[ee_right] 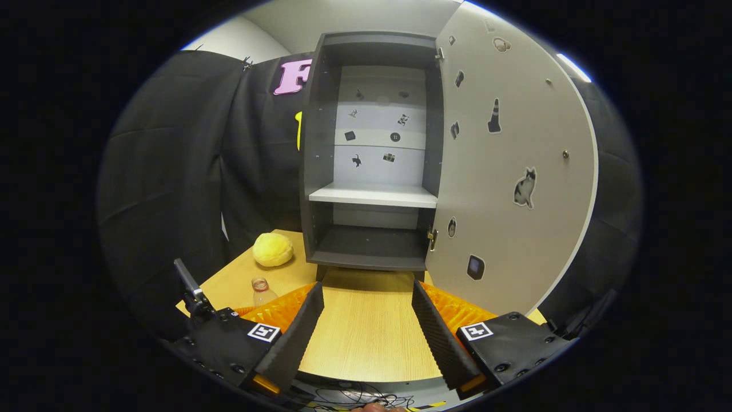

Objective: Open the cabinet door with the right hand, grasp the bottle in the cabinet with the left hand and place it on the coaster, then close the cabinet door with the right hand.

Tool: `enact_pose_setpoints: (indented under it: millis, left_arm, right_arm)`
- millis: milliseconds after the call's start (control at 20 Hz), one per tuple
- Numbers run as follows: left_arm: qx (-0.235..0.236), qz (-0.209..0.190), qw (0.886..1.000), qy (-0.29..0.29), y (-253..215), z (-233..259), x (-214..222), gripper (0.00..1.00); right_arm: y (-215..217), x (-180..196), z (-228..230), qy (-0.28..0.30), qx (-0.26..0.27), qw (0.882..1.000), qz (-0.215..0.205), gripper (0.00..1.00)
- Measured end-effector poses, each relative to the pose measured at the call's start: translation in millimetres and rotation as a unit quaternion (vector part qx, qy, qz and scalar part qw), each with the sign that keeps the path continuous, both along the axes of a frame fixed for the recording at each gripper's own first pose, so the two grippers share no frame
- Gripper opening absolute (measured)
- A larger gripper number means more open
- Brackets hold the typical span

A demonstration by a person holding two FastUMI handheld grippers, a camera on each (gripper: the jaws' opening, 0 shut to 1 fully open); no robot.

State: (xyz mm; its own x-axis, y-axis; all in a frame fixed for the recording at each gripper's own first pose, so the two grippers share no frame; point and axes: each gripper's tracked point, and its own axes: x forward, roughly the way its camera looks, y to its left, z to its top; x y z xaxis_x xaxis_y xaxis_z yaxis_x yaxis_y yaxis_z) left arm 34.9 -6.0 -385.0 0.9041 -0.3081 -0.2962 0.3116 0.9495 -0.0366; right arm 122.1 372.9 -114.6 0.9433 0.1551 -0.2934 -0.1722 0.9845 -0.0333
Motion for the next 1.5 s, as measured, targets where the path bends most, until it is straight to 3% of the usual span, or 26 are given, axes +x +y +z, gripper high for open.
enact_pose_setpoints:
  millis: [350, 700, 800, 1200, 1500]
  left_arm:
    - [-0.002, 0.025, 1.000, 0.009, 20, 37, -33, 0.91]
    - [-0.019, 0.065, 0.997, -0.042, 35, 153, -53, 0.90]
    - [-0.016, 0.071, 0.996, -0.053, 37, 187, -55, 0.89]
    - [-0.022, 0.132, 0.985, -0.105, 22, 313, -64, 0.90]
    - [-0.038, 0.188, 0.976, -0.105, -7, 350, -67, 0.88]
  right_arm:
    - [-17, -8, 31, -0.031, 0.009, 0.999, -0.028, 0.94]
    - [-41, -11, 71, -0.076, 0.023, 0.995, -0.059, 0.93]
    - [-52, -13, 78, -0.081, 0.033, 0.994, -0.071, 0.98]
    - [-146, -34, 108, -0.125, 0.018, 0.987, -0.095, 0.96]
    - [-233, -37, 126, -0.141, 0.013, 0.984, -0.107, 0.96]
